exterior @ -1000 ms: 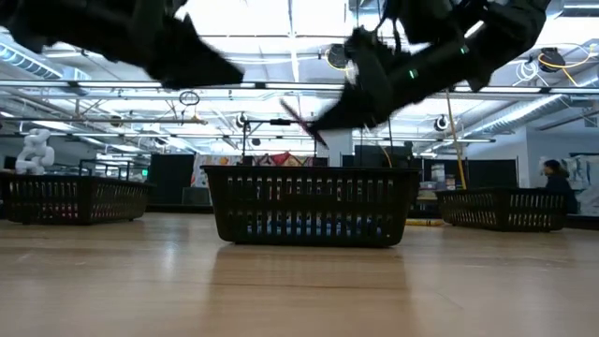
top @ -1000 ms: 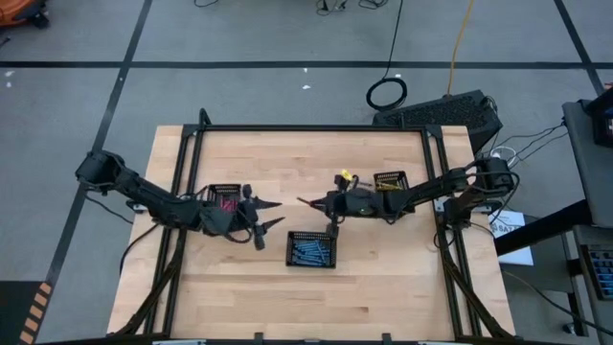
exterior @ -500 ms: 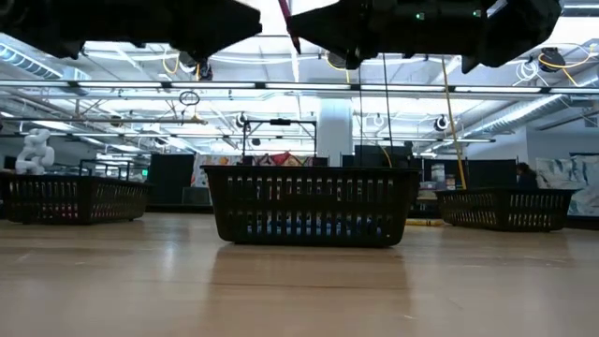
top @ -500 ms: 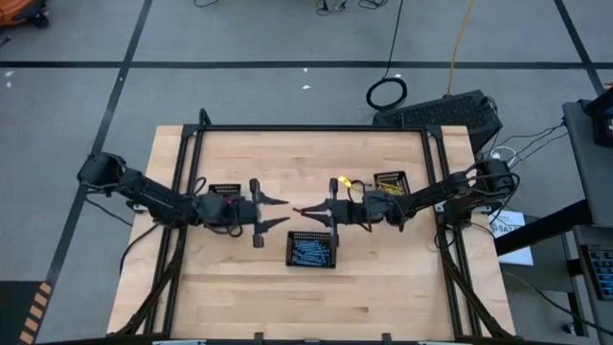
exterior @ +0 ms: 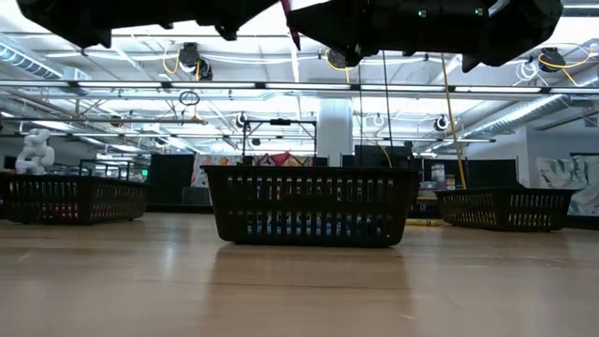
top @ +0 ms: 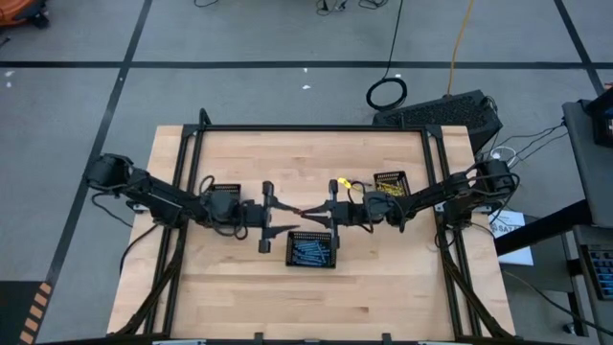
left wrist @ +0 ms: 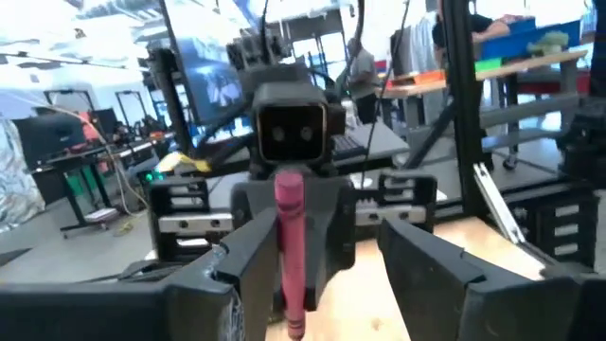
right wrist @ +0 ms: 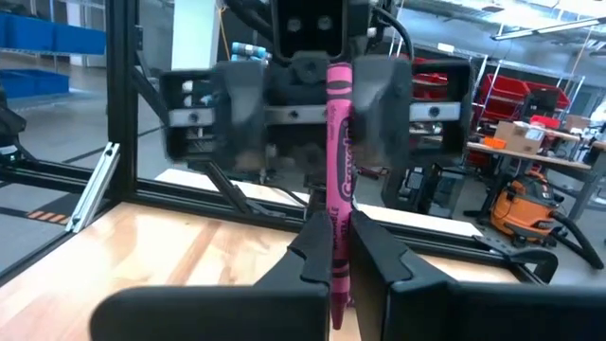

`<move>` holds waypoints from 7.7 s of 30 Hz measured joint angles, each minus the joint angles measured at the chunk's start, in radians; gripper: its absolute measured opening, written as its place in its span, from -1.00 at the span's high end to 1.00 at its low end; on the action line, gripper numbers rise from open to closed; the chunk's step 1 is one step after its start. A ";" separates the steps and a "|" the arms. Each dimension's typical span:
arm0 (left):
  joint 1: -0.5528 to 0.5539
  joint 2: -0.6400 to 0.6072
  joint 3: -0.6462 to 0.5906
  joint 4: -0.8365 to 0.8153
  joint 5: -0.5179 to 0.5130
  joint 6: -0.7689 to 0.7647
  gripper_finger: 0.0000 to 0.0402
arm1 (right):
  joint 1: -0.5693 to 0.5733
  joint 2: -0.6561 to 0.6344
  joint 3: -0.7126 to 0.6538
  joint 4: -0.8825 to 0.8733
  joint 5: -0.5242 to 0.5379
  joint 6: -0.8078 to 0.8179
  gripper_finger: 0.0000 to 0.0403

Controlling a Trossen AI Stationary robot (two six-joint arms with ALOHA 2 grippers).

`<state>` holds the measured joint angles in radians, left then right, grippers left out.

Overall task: Sort crayons
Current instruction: Put the red crayon into the left black basket, then put the yellow crayon into the right black basket, then put the blue crayon into the center black basket, then return to Home Position

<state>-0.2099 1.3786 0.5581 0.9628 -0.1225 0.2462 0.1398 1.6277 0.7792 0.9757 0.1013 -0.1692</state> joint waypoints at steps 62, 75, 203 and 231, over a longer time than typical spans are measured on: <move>-0.018 -0.369 0.058 -1.868 -0.680 -1.290 -0.09 | -0.201 -0.175 0.039 -1.134 0.131 0.547 0.30; -0.063 -0.332 0.057 -1.371 -0.862 -0.737 -0.10 | -0.389 0.072 0.346 -1.742 0.077 0.558 0.30; -0.093 -0.253 0.058 -1.204 -0.816 -0.743 -0.10 | 0.017 0.148 0.318 -0.949 -0.366 0.253 0.83; -0.196 -0.758 0.058 -1.201 -0.659 -0.381 -0.10 | -0.008 -1.049 -0.323 -1.173 0.005 0.306 0.94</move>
<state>-0.4062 0.6206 0.6159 -0.2384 -0.7812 -0.1352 0.1317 0.5787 0.4558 -0.1972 0.1066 0.1364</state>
